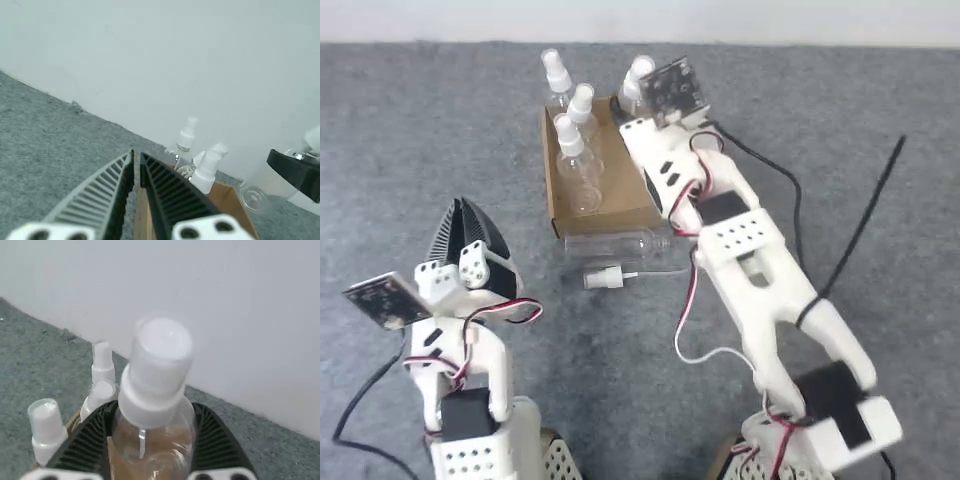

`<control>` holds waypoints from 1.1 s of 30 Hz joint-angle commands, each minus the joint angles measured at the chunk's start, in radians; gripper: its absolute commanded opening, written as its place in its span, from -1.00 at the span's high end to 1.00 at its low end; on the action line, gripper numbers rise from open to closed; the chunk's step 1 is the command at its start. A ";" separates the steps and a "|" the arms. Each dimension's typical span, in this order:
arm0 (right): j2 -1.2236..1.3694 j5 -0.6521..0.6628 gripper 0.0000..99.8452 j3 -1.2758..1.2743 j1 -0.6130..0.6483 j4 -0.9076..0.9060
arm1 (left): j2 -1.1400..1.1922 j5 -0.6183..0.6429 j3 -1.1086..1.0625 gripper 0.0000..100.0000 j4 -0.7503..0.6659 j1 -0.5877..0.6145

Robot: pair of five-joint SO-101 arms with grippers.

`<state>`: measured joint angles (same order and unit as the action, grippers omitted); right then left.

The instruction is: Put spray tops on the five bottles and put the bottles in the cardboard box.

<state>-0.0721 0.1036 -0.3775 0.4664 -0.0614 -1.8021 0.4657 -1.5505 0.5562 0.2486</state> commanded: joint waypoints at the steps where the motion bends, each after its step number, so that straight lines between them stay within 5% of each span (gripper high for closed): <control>1: 0.021 -0.075 0.98 0.129 -0.036 0.016 | -0.003 0.003 0.012 0.97 -0.028 0.005; 27: 0.499 -0.086 0.98 0.497 -0.056 0.018 | -0.003 0.003 0.012 0.97 -0.029 -0.002; 33: 0.575 -0.186 0.98 0.562 -0.056 0.016 | -0.003 0.003 0.012 0.97 -0.029 -0.003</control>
<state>0.5247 -0.0545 0.0936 0.4219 -0.0614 -1.8021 0.4657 -1.5505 0.5562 0.2486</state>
